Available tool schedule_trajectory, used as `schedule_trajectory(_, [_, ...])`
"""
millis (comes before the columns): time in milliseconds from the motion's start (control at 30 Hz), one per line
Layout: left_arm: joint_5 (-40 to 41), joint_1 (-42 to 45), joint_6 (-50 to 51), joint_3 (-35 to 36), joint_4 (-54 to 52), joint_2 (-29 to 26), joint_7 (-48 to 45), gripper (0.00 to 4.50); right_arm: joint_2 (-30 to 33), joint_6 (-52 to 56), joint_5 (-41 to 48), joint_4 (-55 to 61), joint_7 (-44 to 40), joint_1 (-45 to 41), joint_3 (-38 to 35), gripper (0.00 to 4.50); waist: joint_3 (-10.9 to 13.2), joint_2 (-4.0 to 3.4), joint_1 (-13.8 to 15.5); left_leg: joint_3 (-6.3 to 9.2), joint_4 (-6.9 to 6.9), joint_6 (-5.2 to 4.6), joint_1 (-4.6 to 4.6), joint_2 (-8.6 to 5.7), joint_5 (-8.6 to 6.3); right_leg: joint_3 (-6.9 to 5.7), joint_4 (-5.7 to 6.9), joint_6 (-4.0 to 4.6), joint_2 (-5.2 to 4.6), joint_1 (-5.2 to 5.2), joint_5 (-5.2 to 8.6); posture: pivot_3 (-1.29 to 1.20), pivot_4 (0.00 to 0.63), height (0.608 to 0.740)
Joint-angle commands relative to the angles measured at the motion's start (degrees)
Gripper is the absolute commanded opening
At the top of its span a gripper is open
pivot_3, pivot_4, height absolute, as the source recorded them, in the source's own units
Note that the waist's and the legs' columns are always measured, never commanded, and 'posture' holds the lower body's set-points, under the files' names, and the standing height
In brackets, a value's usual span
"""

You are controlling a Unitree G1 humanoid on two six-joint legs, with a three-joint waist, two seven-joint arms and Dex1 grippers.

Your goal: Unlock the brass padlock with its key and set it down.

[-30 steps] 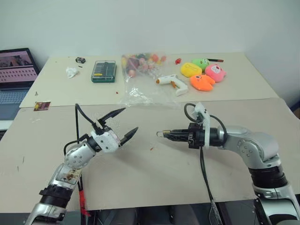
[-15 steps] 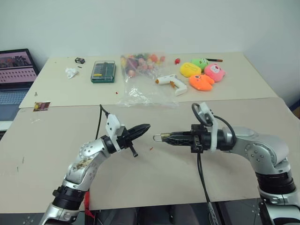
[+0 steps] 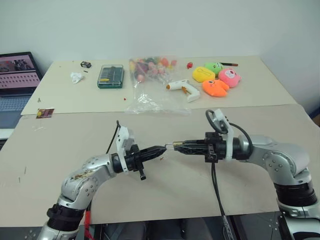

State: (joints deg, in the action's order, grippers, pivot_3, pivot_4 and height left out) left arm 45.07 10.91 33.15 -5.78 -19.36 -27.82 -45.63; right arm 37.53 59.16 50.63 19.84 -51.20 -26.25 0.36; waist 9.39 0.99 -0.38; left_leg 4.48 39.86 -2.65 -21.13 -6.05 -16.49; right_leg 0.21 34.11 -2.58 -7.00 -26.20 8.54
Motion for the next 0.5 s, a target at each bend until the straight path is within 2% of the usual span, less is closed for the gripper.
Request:
schedule_trajectory(33, [1.1, 0.0, 0.9, 1.0, -2.1, 0.4, -0.6, 0.06, 0.0, -1.4, 0.2, 1.1, -0.5, -0.8, -0.5, 0.17, 0.0, 0.0, 0.0, 0.0, 0.0, 0.0, 0.0, 0.0, 0.0, 0.01, 0.0, 0.0, 0.0, 0.0, 0.0, 0.0, 0.15, 0.74])
schedule_trajectory(500, [0.6, 1.4, 1.4, 2.3, -0.1, 1.6, -1.2, 0.06, 0.6, -0.3, 1.3, 2.6, -1.9, 0.5, -0.7, 0.17, 0.0, 0.0, 0.2, 0.0, 0.0, 0.0, 0.0, 0.0, 0.0, 0.02, -0.01, 0.0, 0.0, 0.0, 0.0, 0.0, 0.15, 0.74])
